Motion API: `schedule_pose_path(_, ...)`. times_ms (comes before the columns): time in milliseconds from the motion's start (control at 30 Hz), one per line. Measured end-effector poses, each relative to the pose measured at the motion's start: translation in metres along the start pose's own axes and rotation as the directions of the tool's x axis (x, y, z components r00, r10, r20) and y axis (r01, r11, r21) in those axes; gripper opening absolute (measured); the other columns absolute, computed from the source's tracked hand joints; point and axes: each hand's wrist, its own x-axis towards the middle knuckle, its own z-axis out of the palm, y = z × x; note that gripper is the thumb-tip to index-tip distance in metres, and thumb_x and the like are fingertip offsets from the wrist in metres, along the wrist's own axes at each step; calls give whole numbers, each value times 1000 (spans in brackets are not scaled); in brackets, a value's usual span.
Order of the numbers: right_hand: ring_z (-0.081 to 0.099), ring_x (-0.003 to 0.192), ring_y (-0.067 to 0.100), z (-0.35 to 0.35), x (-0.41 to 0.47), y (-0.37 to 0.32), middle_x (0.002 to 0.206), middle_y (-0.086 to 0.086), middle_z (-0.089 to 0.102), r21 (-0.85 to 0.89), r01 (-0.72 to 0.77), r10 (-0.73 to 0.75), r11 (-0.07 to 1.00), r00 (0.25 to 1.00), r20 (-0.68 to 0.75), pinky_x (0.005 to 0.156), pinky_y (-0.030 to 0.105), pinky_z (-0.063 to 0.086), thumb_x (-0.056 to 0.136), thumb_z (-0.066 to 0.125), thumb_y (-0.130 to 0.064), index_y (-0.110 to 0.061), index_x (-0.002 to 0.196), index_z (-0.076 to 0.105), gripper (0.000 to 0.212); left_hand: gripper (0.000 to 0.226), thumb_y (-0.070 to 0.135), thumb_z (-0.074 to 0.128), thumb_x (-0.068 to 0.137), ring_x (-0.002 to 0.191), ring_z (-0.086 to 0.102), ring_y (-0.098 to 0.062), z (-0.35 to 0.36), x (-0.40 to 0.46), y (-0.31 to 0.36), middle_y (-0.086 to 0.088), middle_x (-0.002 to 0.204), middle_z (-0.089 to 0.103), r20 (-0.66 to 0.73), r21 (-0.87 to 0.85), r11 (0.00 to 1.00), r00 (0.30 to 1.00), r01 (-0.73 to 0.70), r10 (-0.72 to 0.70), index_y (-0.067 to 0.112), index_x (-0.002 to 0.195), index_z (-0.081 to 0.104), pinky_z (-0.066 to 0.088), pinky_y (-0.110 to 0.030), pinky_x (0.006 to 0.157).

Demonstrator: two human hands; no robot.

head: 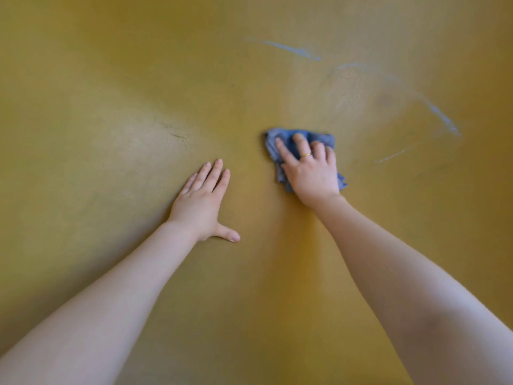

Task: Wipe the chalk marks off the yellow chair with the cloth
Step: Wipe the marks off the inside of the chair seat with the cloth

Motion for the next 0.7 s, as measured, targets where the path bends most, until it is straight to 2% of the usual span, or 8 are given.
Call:
schedule_pose_path(67,55,100,38,-1,2,17,134,12,52,29,-95,95,995,995,-14,87,46,44,88,40,-38,-32,134,45,47,129,70,66,61,144,-19,-18,1,0,-1,-2,155,-26,0,-8,1000,1000,0,0,16,149,-12,-8,-31,117)
schedule_pose_path(167,29,127,36,0,-3,32,153,5,21,140,-245,241,959,969,44,100,47,26,96,35,-40,-35,144,20,51,129,68,67,61,144,-20,-18,1,0,-1,-1,155,-26,-2,-23,1000,1000,-1,1,16,149,-12,-9,-31,117)
schedule_pose_path(267,21,132,35,-4,-11,17,155,5,15,257,-264,256,930,965,65,102,47,24,93,36,-38,-32,145,20,55,129,68,67,61,144,-19,-17,2,0,-1,-1,155,-26,-3,-27,1000,1000,-1,0,16,149,-12,-9,-31,117)
schedule_pose_path(433,42,111,44,-6,-36,-37,141,17,41,350,-22,5,936,999,50,88,50,39,76,34,-28,-20,131,48,58,129,68,68,62,145,-17,-18,1,-2,1,-2,156,-24,-12,-19,1000,1000,17,-17,14,149,-11,-7,-31,117)
schedule_pose_path(567,53,91,42,-15,-59,-63,124,18,56,481,203,-265,853,962,64,83,46,49,74,30,-23,-16,118,61,54,133,66,70,61,146,-12,-17,5,-11,4,-2,157,-20,-46,-93,991,993,99,-104,11,148,-16,-2,-31,118)
schedule_pose_path(633,56,95,37,-24,-71,-64,124,16,56,575,298,-393,762,918,44,89,36,43,76,33,-16,-15,116,63,50,129,61,70,66,146,-10,-18,8,-18,6,-3,157,-19,-56,-139,985,993,99,-108,12,147,-16,0,-31,118)
schedule_pose_path(667,56,101,32,-31,-76,-61,125,14,56,687,250,-408,682,910,74,92,32,40,78,39,-7,-12,116,63,45,124,56,71,69,147,-9,-18,9,-22,7,-2,157,-18,-53,-171,983,996,66,-76,12,148,-15,1,-31,118)
schedule_pose_path(700,56,103,26,-38,-79,-56,123,13,57,820,114,-393,560,909,142,91,27,40,78,44,3,-9,116,62,44,119,48,73,72,147,-7,-17,8,-26,7,-1,158,-16,-40,-228,974,999,12,-21,14,149,-11,3,-30,118)
